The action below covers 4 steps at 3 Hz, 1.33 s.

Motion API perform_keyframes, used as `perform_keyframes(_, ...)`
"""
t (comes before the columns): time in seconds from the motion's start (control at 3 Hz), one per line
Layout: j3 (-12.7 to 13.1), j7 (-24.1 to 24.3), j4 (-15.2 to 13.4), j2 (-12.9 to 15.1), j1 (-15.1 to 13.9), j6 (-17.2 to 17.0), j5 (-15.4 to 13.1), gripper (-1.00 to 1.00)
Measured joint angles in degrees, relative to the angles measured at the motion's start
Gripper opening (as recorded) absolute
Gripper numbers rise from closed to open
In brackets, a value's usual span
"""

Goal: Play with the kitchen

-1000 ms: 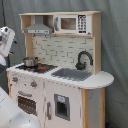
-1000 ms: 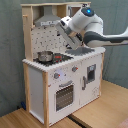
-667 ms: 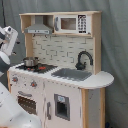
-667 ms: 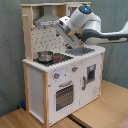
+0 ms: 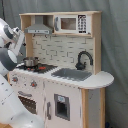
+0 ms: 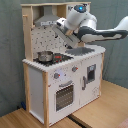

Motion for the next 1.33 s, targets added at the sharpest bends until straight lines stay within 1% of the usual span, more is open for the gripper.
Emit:
perform_keyframes(0.33,3.28,-3.64,0.21,1.13,-4.03,0.01,0.35,1.0)
perform_keyframes(0.67,6.7,-7.1,0.7,1.56,-8.0,0.01,1.01,1.0)
perform_keyframes(1.33,13.84,-13.25,2.84,1.32,-15.78,-0.14,2.4,1.0)
